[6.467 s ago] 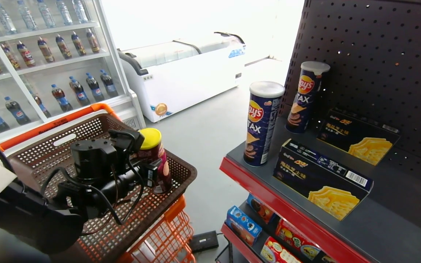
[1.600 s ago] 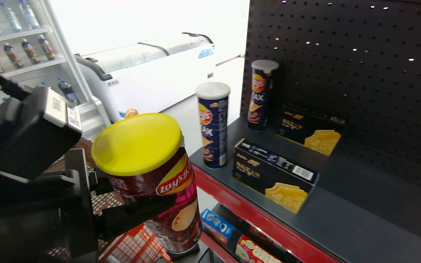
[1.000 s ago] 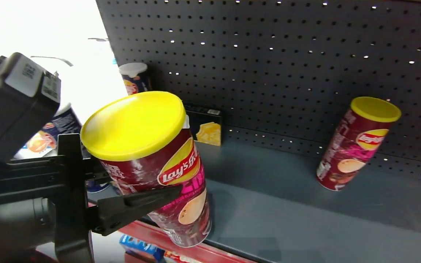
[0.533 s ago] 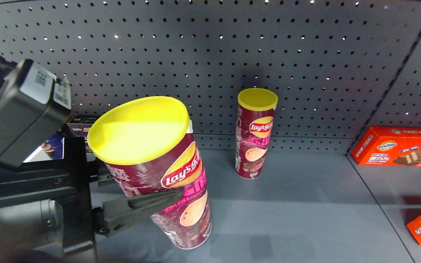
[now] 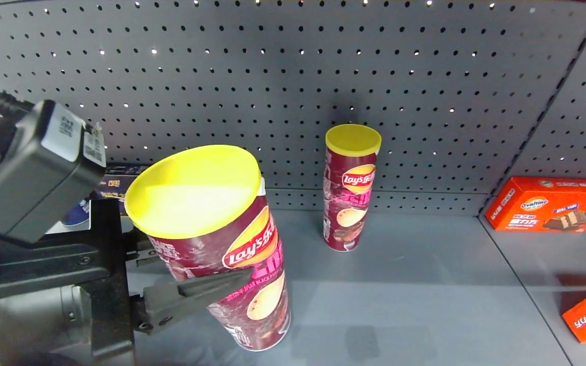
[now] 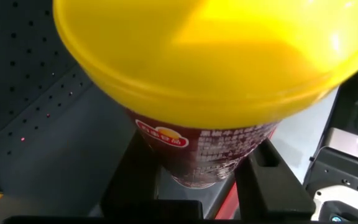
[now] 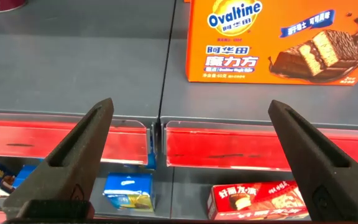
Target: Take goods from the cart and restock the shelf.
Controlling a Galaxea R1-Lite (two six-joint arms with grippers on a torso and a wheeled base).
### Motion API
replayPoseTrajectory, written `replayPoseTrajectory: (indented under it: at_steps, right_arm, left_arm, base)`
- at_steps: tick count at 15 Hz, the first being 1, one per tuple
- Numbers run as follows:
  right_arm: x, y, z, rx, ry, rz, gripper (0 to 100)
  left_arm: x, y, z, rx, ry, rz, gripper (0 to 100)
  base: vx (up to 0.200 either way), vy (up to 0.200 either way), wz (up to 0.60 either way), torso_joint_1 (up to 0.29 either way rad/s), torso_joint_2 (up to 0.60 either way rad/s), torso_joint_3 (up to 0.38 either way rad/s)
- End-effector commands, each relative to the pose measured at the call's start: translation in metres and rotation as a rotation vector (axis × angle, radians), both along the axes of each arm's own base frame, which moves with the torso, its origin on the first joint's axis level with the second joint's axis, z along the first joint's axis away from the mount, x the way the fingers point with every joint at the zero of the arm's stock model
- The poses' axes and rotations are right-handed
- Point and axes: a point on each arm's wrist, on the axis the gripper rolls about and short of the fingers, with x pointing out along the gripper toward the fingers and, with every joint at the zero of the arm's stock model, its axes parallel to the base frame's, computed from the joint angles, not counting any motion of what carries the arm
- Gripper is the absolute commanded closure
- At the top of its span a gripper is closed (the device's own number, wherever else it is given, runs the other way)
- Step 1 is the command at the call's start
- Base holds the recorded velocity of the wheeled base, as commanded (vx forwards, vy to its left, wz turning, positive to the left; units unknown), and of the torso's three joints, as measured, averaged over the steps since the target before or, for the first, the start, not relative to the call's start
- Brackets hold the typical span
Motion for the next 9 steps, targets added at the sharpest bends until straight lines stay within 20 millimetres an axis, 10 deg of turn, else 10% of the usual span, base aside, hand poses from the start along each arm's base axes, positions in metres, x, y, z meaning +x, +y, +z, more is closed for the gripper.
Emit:
replayPoseTrajectory:
  at_steps: [1,9]
  right_arm:
    - [0.0001,0.0,0.0,0.0,0.001,0.001,0]
    - [0.0001,0.0,0.0,0.0,0.001,-0.001,0]
  left_arm:
    - [-0.0004,0.0004,-0.0037,0.008,0.009,0.0,100]
    - [-0.0058,0.0073,-0.0119,0.023,0.013,0.027,100]
  base:
    - [0.0,0.0,0.0,0.0,0.0,0.0]
    - [0.0,0.0,0.0,0.0,0.0,0.0]
